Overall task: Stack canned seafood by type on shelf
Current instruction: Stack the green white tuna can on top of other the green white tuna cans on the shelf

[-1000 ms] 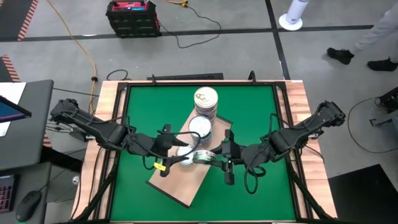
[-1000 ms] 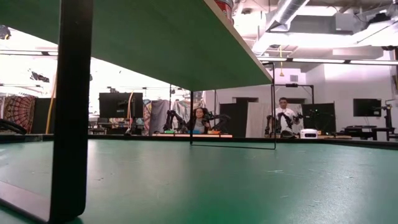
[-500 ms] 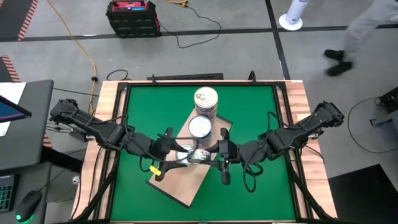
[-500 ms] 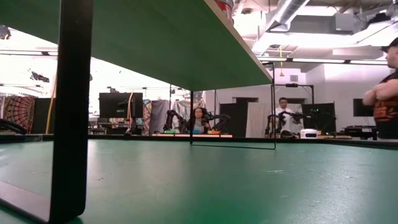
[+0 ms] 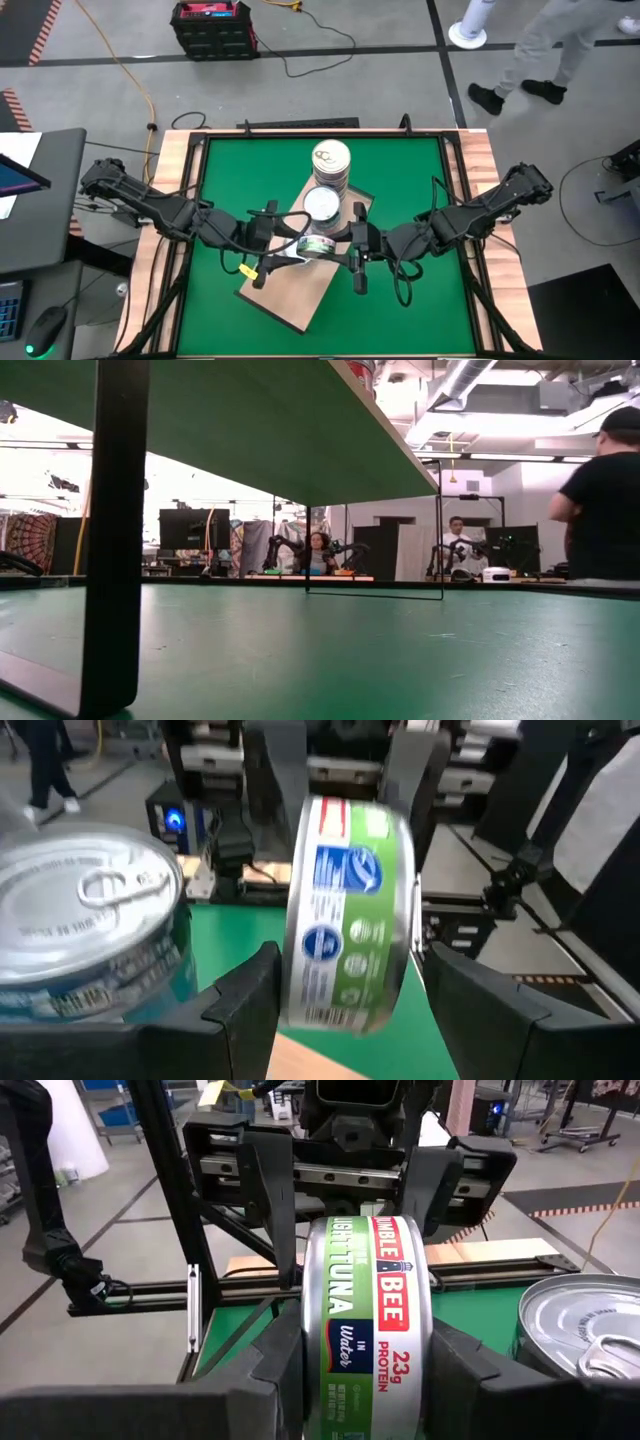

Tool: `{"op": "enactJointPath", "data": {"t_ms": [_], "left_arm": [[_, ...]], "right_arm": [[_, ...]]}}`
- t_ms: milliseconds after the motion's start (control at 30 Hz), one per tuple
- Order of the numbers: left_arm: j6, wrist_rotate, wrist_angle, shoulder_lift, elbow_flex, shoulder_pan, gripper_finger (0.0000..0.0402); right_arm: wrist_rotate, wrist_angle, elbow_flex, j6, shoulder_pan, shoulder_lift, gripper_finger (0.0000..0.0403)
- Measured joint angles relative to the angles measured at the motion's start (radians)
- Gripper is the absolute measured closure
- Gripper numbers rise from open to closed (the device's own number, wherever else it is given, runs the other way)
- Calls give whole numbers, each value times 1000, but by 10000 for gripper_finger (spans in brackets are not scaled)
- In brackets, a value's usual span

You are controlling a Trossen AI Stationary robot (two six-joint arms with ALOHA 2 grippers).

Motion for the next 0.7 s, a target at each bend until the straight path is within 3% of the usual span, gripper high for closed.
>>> {"op": "enactJointPath", "data": {"t_ms": [133, 333, 400, 567, 700], "left_arm": [[37, -11, 22, 0, 0, 0, 186], [65, -33, 26, 0, 0, 0, 261], [69, -35, 25, 0, 0, 0, 263], [69, -38, -5, 0, 0, 0, 263], [77, -42, -92, -26, 0, -1, 263]], "right_arm": [[0, 2, 0, 0, 0, 0, 241], [-2, 19, 0, 6, 0, 0, 237], [-7, 17, 0, 17, -5, 0, 227], [-114, -6, 0, 110, -49, -1, 163], [-122, -30, 0, 125, -63, -8, 114]]}}
